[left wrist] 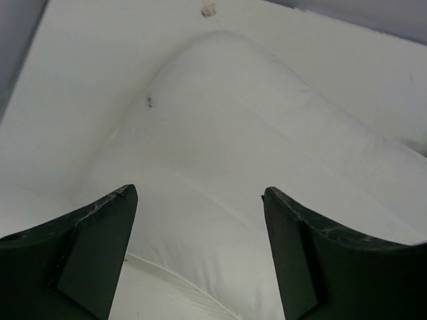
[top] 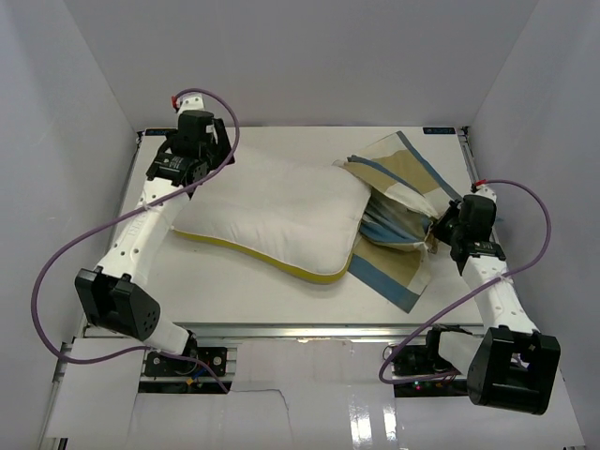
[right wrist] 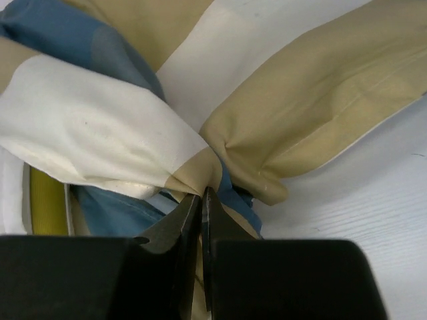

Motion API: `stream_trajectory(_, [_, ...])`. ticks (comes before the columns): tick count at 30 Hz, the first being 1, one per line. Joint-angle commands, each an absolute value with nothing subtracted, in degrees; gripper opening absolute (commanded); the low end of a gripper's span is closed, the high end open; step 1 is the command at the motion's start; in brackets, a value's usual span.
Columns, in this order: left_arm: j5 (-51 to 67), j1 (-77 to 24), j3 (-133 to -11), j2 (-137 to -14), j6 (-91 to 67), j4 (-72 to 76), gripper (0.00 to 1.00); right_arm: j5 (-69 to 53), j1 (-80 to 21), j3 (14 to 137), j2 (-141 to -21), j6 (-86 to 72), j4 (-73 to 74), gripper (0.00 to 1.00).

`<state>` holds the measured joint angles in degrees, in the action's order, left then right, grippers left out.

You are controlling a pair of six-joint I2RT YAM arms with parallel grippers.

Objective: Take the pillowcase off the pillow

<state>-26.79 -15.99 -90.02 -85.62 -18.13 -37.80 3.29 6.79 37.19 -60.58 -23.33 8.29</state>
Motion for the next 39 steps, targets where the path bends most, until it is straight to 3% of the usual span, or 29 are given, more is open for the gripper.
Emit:
stream_trajectory(1, [-12.85, -19.75, -87.9, -84.29, -21.09, -40.16, 0.88, -2.37, 5.63, 36.74, -59.33, -22.68, 4.04, 0.08])
stream_trajectory(12, [-3.08, -45.16, -84.55, -94.91, -24.87, -32.97, 0.94, -4.48, 3.34, 34.19, -58.01, -22.68, 3.16, 0.08])
stream_trajectory(15, [-5.79, -49.56, -89.28, -102.98, -25.84, -34.09, 0.98, -4.57, 3.25, 34.1, -58.88, -21.89, 3.86, 0.08])
stream_trajectory(22, [-17.47, -53.79, -92.55, -116.18, -30.58, -37.52, 0.97, -7.2, 3.16, 31.99, -57.4, -21.97, 2.81, 0.08])
stream_trajectory(24, [-23.17, -53.79, -90.37, -117.42, -32.94, -40.5, 0.89, -6.51, 3.16, 32.08, -56.43, -21.89, 3.25, 0.08])
stream_trajectory(25, [-24.59, -53.7, -88.87, -116.81, -33.65, -41.04, 0.67, -5.81, 3.16, 32.08, -56.08, -21.88, 3.43, 0.08])
stream_trajectory(29, [-28.65, -53.79, -81.92, -109.27, -35.16, -43.14, 0.03, -0.28, 3.25, 33.22, -54.58, -22.23, 4.74, 0.08])
stream_trajectory(39, [-37.17, -51.42, -68.12, -82.11, -39.99, -53.78, 0.0, 9.13, 4.92, 42.0, -55.8, -22.33, 10.09, 0.08])
